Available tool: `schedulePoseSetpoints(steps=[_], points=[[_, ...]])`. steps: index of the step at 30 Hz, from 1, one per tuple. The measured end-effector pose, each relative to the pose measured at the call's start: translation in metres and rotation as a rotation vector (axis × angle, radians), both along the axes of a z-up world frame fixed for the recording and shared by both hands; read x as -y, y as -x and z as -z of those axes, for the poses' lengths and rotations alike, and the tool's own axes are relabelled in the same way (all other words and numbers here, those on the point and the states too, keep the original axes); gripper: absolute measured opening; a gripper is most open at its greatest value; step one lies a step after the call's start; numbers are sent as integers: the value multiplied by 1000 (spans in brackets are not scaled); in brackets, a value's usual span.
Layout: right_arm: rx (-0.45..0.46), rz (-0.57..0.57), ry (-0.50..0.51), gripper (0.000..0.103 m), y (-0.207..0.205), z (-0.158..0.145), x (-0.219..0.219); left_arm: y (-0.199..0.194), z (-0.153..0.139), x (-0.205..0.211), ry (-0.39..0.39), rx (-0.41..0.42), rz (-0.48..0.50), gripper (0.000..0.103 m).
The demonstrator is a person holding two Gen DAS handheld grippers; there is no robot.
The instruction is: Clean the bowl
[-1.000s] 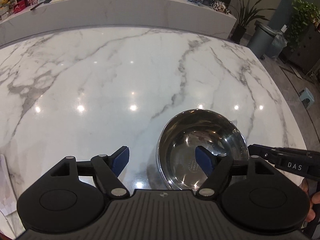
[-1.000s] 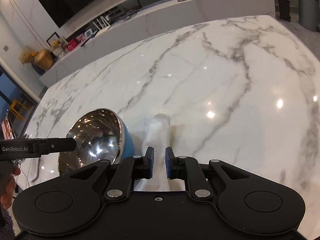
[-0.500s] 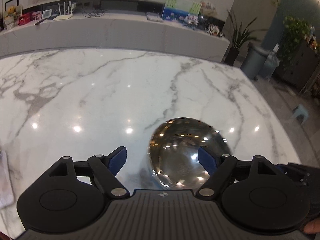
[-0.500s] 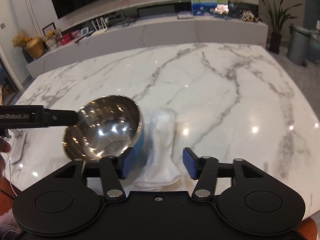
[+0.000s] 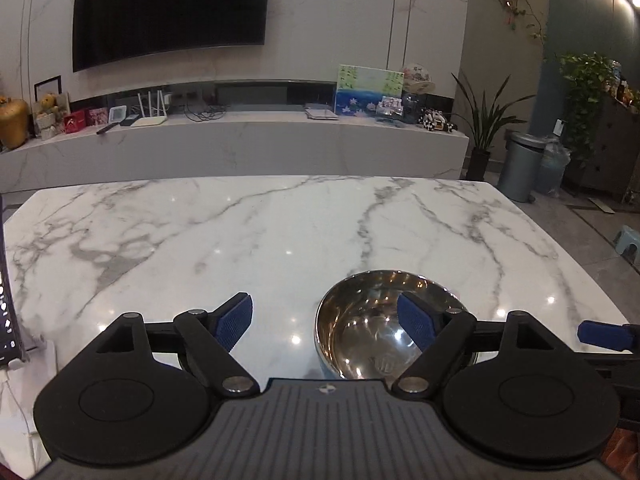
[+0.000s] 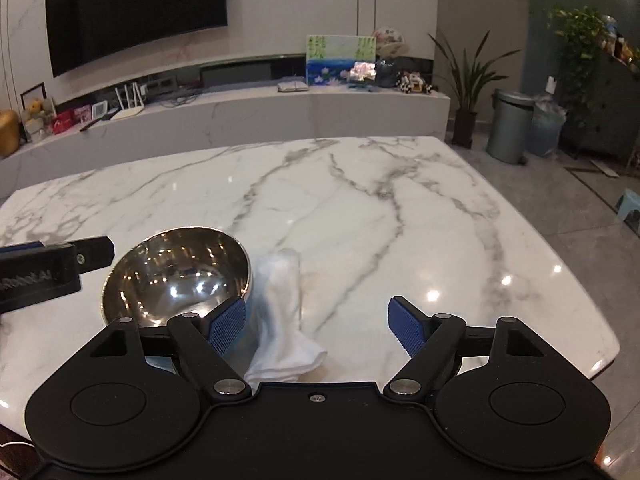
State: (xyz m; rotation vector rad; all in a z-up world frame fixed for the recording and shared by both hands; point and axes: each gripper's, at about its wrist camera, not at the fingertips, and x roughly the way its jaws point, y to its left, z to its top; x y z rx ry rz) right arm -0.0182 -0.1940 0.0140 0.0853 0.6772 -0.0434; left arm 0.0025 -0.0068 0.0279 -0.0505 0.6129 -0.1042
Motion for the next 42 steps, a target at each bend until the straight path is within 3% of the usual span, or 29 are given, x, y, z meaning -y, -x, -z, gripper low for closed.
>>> schedulePoseSetpoints(steps=[4, 7, 14, 22, 42], points=[[-3, 14, -100, 76, 7, 1, 4, 0, 3, 3, -6, -56, 11, 79], [-10, 10, -67, 76, 10, -1, -1, 6, 5, 5, -37, -61, -13, 79], [12, -18, -22, 76, 21, -6, -12, 13, 7, -1, -14, -106, -46, 79], [28, -36, 31, 76, 29, -7, -20, 17, 15, 2, -47, -141, -54, 79], [27, -38, 27, 76, 27, -4, -18, 14, 19, 2, -50, -171, -44, 79]])
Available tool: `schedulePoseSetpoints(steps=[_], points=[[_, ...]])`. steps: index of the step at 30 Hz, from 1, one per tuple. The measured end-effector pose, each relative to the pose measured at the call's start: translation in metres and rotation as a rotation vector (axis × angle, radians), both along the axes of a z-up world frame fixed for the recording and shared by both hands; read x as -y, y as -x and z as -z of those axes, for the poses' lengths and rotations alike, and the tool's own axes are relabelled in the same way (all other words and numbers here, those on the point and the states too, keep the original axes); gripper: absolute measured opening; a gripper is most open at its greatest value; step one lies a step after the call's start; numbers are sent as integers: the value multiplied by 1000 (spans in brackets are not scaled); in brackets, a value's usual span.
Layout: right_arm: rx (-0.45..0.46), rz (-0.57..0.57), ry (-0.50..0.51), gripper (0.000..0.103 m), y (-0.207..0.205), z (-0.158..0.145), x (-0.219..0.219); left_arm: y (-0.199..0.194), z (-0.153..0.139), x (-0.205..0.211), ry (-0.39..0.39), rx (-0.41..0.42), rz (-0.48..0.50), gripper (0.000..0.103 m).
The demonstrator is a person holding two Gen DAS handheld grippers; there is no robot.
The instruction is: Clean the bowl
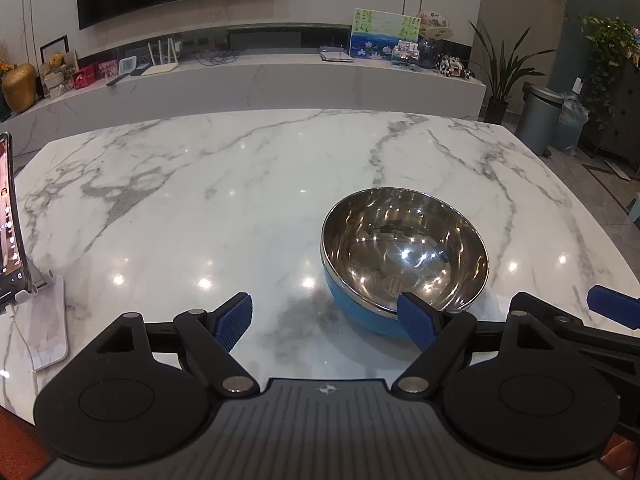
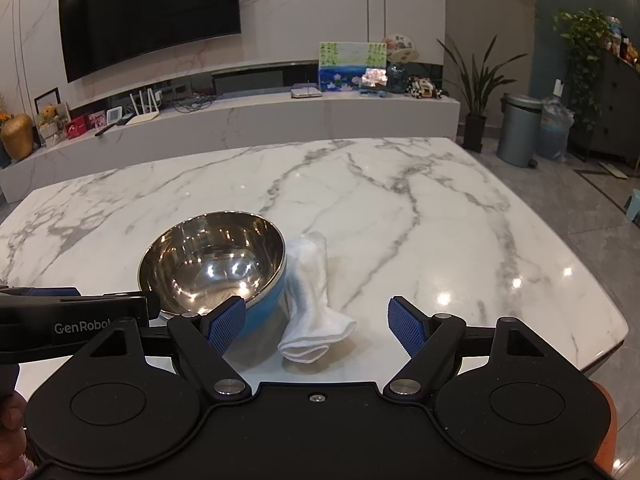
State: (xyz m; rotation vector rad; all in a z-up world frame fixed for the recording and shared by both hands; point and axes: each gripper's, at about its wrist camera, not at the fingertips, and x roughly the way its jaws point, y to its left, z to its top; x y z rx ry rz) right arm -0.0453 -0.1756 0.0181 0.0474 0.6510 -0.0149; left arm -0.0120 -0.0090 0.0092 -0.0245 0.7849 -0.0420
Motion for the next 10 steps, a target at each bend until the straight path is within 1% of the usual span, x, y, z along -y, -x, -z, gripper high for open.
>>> schedulePoseSetpoints(steps=[10], points=[[-5, -1, -7, 76, 0, 0, 1, 0, 1, 0, 3, -9, -2, 79]])
